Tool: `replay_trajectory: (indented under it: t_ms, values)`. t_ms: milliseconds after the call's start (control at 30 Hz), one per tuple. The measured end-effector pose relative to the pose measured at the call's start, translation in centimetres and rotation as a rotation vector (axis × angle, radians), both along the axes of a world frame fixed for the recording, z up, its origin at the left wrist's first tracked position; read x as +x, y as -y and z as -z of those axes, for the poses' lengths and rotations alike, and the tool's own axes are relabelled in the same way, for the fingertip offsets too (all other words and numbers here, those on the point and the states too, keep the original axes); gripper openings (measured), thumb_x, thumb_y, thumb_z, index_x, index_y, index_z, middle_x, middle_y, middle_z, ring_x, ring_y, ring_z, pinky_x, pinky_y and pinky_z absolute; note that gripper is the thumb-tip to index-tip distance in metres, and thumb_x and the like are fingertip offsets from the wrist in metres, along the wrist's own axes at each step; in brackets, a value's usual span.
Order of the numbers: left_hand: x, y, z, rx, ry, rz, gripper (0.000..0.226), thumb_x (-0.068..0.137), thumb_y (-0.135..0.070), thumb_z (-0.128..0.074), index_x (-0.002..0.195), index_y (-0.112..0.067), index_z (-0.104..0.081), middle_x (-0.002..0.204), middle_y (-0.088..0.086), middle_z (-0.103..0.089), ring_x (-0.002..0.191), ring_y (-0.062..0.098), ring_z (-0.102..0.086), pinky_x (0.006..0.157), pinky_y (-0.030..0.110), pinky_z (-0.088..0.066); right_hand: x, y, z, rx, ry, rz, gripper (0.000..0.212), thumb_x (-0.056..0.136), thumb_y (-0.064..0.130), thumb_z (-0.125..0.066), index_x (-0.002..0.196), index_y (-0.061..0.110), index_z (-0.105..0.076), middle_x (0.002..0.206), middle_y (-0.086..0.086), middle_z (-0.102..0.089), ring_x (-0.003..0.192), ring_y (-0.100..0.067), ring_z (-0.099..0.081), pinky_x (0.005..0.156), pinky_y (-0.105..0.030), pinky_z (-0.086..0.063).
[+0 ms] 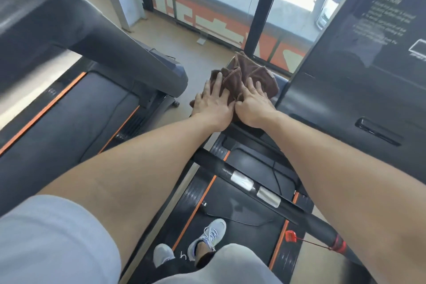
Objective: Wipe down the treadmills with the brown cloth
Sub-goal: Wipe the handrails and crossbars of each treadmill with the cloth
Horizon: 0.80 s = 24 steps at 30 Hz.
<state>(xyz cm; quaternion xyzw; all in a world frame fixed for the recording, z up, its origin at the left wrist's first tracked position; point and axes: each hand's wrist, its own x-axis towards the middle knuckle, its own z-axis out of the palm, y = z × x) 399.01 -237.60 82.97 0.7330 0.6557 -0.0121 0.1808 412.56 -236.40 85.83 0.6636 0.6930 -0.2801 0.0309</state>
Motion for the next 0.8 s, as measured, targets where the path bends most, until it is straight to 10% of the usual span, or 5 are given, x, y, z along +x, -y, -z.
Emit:
replay_trajectory:
  t_ms: [167, 600, 800]
  values:
    - [-1.3, 3.1, 0.1, 0.005, 0.004, 0.029, 0.059, 0.108, -0.053, -0.019, 0.161, -0.026, -0.019, 0.169, -0.001, 0.025, 0.157, 0.029, 0.015, 0.125, 0.052, -0.005, -0.4, 3.3, 0.6, 0.032, -0.097, 0.014, 0.073, 0.099, 0.026, -0.038, 0.164, 0.038, -0.008, 0.173, 0.002, -0.005, 0.158, -0.027, -0.012, 0.128, -0.038, -0.011]
    - [-4.6, 12.9, 1.2, 0.045, -0.047, 0.15, 0.066, 0.107, -0.056, -0.02, 0.162, -0.02, -0.018, 0.173, 0.002, 0.004, 0.156, 0.027, 0.022, 0.126, 0.05, 0.009, -3.6, 13.0, 0.6, 0.198, 0.03, -0.077, 0.057, 0.106, 0.018, -0.035, 0.162, 0.02, -0.028, 0.17, -0.005, -0.022, 0.158, -0.027, -0.011, 0.126, -0.031, -0.011]
    - [-4.9, 20.8, 3.7, 0.226, -0.081, 0.175, 0.075, 0.106, -0.053, -0.03, 0.163, -0.008, -0.015, 0.172, 0.01, -0.005, 0.158, 0.03, 0.011, 0.126, 0.049, 0.009, -3.5, 18.9, 1.8, 0.107, -0.107, 0.07, 0.023, 0.093, 0.018, -0.042, 0.102, 0.018, -0.063, 0.108, -0.005, -0.07, 0.103, -0.03, -0.062, 0.085, -0.042, -0.052]
